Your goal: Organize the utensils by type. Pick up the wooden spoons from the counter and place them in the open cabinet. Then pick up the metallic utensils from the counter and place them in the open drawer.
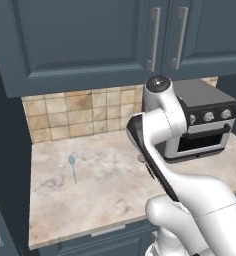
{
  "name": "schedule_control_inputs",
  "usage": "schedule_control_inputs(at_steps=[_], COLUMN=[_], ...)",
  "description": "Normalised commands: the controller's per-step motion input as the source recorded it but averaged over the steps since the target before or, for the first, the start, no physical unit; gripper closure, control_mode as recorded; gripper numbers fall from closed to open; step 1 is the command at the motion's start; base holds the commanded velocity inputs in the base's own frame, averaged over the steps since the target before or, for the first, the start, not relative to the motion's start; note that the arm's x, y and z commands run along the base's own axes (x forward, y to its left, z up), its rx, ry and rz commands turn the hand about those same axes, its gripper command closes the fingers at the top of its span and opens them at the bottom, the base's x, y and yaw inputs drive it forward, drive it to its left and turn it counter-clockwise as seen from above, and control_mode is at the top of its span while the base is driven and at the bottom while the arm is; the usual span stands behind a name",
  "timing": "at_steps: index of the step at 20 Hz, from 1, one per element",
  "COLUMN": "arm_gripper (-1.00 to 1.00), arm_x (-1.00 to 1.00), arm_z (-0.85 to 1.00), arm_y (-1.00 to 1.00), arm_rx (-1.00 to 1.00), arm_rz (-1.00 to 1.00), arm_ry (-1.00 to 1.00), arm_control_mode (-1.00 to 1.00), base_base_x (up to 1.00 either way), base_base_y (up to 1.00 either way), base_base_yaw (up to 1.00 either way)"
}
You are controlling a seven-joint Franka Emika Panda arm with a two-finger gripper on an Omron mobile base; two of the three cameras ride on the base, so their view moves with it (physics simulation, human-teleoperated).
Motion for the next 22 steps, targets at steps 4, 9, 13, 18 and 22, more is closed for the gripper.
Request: schedule_control_inputs(at_steps=[4,9,13,18,22], arm_gripper=[-1.0,-1.0,-1.0,-1.0,-1.0], arm_x=[0.08,0.01,0.13,0.02,0.0], arm_z=[-0.45,-0.55,-0.48,-0.55,-0.47], arm_y=[0.0,0.0,-0.07,-0.15,-0.18], arm_rx=[-0.01,0.0,0.05,0.0,0.0], arm_rz=[0.07,0.21,0.24,0.21,0.07], arm_ry=[0.1,0.22,0.15,0.01,0.0], arm_control_mode=[-1.0,-1.0,-1.0,-1.0,-1.0], base_base_x=[0.0,0.0,0.0,0.0,0.0], base_base_y=[0.0,0.0,0.0,0.0,0.0], base_base_yaw=[0.0,0.0,0.0,0.0,0.0])
